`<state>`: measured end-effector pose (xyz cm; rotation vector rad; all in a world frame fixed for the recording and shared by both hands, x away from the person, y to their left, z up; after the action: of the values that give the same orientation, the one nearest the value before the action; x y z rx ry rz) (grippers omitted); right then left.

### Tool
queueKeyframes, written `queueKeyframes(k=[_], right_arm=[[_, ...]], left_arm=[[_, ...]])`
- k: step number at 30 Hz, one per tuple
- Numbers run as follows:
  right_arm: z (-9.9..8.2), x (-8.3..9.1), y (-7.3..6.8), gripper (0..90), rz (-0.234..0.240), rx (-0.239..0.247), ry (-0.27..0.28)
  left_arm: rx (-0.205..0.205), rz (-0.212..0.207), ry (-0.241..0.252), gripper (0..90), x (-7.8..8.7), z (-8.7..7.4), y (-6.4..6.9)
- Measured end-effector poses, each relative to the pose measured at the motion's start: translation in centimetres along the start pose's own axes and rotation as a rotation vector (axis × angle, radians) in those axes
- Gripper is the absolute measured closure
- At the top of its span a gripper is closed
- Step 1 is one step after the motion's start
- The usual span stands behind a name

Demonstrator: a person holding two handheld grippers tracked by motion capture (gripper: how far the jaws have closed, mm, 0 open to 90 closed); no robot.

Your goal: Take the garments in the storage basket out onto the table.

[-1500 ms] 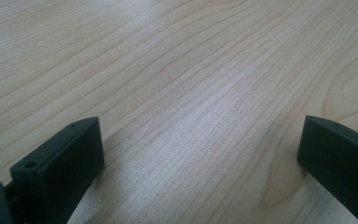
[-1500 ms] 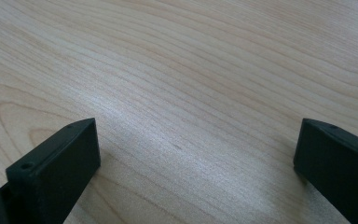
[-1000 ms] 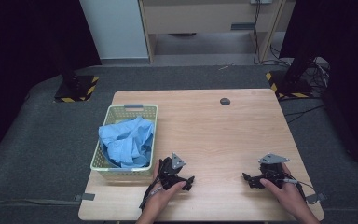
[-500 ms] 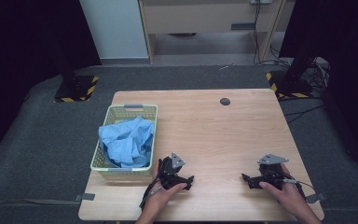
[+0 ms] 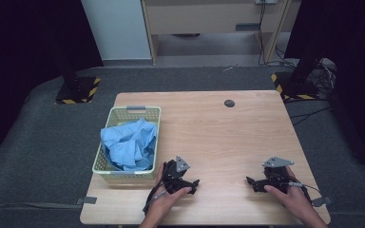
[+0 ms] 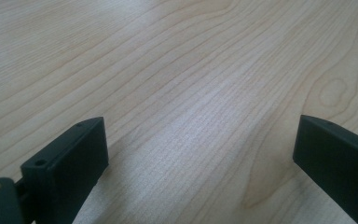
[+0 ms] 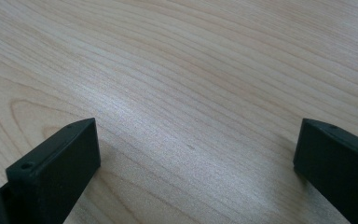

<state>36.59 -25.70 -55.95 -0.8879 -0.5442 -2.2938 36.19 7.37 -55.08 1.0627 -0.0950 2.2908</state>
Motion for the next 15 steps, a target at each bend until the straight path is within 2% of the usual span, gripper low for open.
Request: queueKeyframes(k=[8, 15], right_arm=[[0.0, 0.0, -0.01, 0.5, 0.0, 0.0, 0.0], [0.0, 0.0, -0.02, 0.5, 0.0, -0.001, 0.0]], left_arm=[[-0.001, -0.023, 0.0, 3.1, 0.52, 0.21, 0.58], [-0.002, -0.019, 0.0, 3.2, 0.83, 0.22, 0.45]])
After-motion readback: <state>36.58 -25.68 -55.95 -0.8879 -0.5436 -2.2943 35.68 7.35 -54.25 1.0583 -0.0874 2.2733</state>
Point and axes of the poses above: each handheld gripper's, and its own axes: x roughly backward along the jaws, z roughly out of its top, y roughly to its right, the point moved 3 cm from there along -x, roughly forward along the jaws, and after that the axes turned 13 degrees about x, right-handed, at the moved point
